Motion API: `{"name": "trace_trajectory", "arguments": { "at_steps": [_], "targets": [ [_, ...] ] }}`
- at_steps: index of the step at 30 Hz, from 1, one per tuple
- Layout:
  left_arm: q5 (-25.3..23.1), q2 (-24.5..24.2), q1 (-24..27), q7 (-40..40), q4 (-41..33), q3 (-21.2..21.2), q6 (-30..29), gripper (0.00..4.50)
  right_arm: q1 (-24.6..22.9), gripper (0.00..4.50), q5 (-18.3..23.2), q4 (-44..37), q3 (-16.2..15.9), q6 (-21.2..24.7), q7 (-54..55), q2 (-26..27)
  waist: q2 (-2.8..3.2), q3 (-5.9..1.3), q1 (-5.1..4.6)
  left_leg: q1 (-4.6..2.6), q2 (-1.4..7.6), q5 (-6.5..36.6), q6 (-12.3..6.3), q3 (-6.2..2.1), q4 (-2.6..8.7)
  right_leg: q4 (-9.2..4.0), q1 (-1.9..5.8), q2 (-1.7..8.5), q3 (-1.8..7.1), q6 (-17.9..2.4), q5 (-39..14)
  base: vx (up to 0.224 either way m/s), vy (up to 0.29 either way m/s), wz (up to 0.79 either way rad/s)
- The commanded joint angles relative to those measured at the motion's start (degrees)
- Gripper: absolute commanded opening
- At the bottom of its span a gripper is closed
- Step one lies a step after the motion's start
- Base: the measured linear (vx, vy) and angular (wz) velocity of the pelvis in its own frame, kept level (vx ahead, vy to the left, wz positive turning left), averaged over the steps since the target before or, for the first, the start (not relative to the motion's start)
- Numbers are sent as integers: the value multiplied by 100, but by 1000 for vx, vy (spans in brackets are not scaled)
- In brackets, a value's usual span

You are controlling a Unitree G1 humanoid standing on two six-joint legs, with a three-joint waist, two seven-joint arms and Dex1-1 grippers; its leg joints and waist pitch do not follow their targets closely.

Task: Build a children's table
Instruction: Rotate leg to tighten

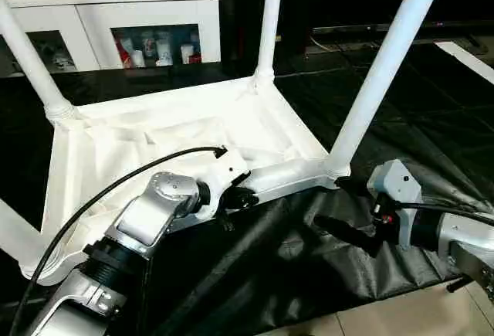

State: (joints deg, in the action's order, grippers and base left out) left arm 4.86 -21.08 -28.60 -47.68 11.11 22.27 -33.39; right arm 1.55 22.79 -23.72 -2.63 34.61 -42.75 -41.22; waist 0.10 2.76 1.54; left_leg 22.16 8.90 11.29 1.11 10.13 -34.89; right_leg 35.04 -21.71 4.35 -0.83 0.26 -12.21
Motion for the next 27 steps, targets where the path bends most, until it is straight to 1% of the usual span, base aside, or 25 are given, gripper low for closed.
{"name": "trace_trajectory", "arguments": {
  "at_steps": [1,3,4,6,7,8,10,11,13,15,16,17,18,19,20,21,22,23,25,26,27],
  "targets": [
    [-52,-178,-13,76,97,-206,-107,0,43,450,-47,218,74,-131,-79,-51,-3,-318,24,-117,389,875,-273,-164,444,-392,212,371,166,-1357,-412,0,0,0],
    [-43,-254,18,68,74,-251,-140,0,110,450,-100,470,84,-260,-134,-38,-13,-323,13,-113,388,885,-262,-164,439,-386,215,376,163,-1388,-396,0,0,0],
    [-43,-285,26,67,68,-281,-149,0,129,450,-121,555,82,-307,-156,-32,-19,-322,-9,-111,381,862,-279,-162,435,-376,217,362,159,-1439,-329,0,0,0],
    [-32,-354,38,40,58,-334,-162,0,115,450,-152,653,70,-394,-189,-25,-20,-328,-22,-103,379,805,-322,-159,424,-370,232,371,160,-1467,-239,0,0,0],
    [-29,-399,54,31,43,-361,-170,0,85,450,-160,661,66,-428,-191,-18,-17,-331,-28,-101,379,759,-338,-160,422,-365,237,370,159,-1477,-188,0,0,0],
    [-25,-429,66,26,31,-376,-175,0,64,450,-166,660,66,-447,-195,-12,-27,-329,-42,-98,380,736,-363,-160,421,-359,236,365,154,-1482,-154,0,0,0],
    [-10,-518,111,2,0,-427,-177,0,-44,450,-180,609,70,-510,-197,-1,-18,-327,-69,-100,384,752,-386,-160,422,-362,237,365,154,-1489,-174,0,0,0],
    [-4,-548,132,-9,-14,-442,-178,0,-84,450,-185,586,72,-528,-194,3,-30,-327,-73,-102,385,753,-400,-156,417,-364,238,368,157,-1501,-184,0,0,0],
    [14,-648,205,-62,-80,-476,-160,0,-155,450,-192,544,76,-585,-194,5,-20,-321,-73,-112,392,787,-405,-154,424,-372,226,361,156,-1509,-243,0,0,0],
    [46,-827,317,-171,-184,-539,-14,0,-185,450,-161,417,99,-552,-191,-8,-24,-312,-80,-110,391,869,-382,-159,439,-377,223,353,153,-1485,-382,0,0,0],
    [69,-905,371,-254,-227,-570,147,0,-194,450,-149,375,108,-541,-193,-11,-12,-308,-78,-123,395,931,-364,-161,445,-385,208,352,154,-1465,-469,0,0,0],
    [163,-1057,483,-467,-329,-643,334,0,-195,450,-129,312,118,-504,-185,-15,-25,-304,-81,-120,398,956,-357,-162,449,-391,209,356,155,-1448,-510,0,0,0],
    [235,-1236,612,-691,-424,-694,560,0,-191,450,-109,259,122,-469,-172,-19,-17,-304,-83,-125,398,989,-331,-162,460,-385,201,353,156,-1416,-572,0,0,0],
    [248,-1281,645,-742,-444,-704,608,0,-191,450,-105,248,122,-462,-169,-20,-4,-303,-95,-133,403,1019,-310,-158,467,-380,186,341,158,-1405,-569,0,0,0],
    [331,-1612,895,-1097,-578,-781,898,0,-181,450,-78,164,112,-400,-139,-20,7,-305,-79,-153,405,1028,-303,-161,465,-383,176,345,157,-1410,-564,0,0,0],
    [343,-1696,964,-1180,-608,-802,956,0,-180,450,-72,146,106,-390,-129,-19,8,-301,-83,-130,404,1021,-289,-158,475,-372,184,340,159,-1398,-509,0,0,0],
    [347,-1731,993,-1215,-621,-811,980,0,-180,450,-69,138,104,-385,-125,-18,20,-301,-80,-156,407,1067,-264,-153,482,-367,165,331,159,-1388,-512,0,0,0],
    [329,-1854,1071,-1268,-649,-827,980,0,-168,450,-60,102,90,-356,-107,-13,0,-288,-62,-176,412,1143,-236,-143,488,-373,143,330,161,-1390,-587,0,0,0],
    [290,-1962,1129,-1282,-646,-831,1066,0,-139,450,-50,60,62,-308,-82,6,14,-286,-51,-177,411,1207,-188,-144,497,-372,147,332,164,-1373,-666,0,0,0],
    [299,-1999,1158,-1298,-663,-840,1097,0,-109,450,-48,28,37,-261,-59,27,6,-274,-40,-184,414,1293,-135,-141,508,-385,133,332,167,-1346,-780,0,0,0],
    [330,-1963,1145,-1253,-669,-882,1114,0,-59,450,-41,-14,3,-194,-28,57,8,-278,-13,-194,411,1323,-64,-137,510,-383,127,340,173,-1304,-843,0,0,0]
  ]
}}
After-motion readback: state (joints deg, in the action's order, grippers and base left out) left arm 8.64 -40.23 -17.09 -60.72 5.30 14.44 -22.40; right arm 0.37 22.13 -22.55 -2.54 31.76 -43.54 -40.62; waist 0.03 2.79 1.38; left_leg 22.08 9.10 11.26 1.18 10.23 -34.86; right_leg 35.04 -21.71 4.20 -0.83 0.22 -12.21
